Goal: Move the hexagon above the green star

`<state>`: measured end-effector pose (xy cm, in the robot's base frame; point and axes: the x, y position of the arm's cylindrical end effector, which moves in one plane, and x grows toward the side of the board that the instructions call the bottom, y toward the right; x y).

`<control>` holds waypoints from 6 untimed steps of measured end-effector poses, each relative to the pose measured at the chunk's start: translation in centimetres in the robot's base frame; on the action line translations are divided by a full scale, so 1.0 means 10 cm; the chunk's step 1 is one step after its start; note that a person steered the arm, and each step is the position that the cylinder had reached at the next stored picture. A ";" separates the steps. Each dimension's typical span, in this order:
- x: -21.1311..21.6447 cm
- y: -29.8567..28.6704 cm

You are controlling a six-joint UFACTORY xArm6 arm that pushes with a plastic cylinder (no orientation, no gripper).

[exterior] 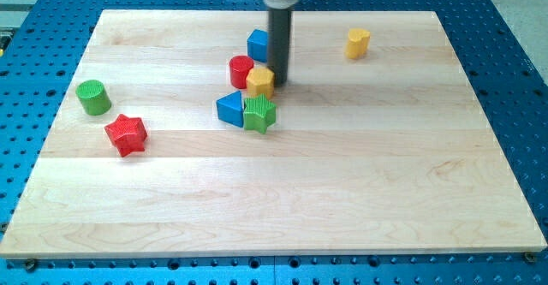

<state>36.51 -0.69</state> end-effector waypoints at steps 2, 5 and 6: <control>0.06 -0.64; 0.25 -0.56; 0.29 -1.17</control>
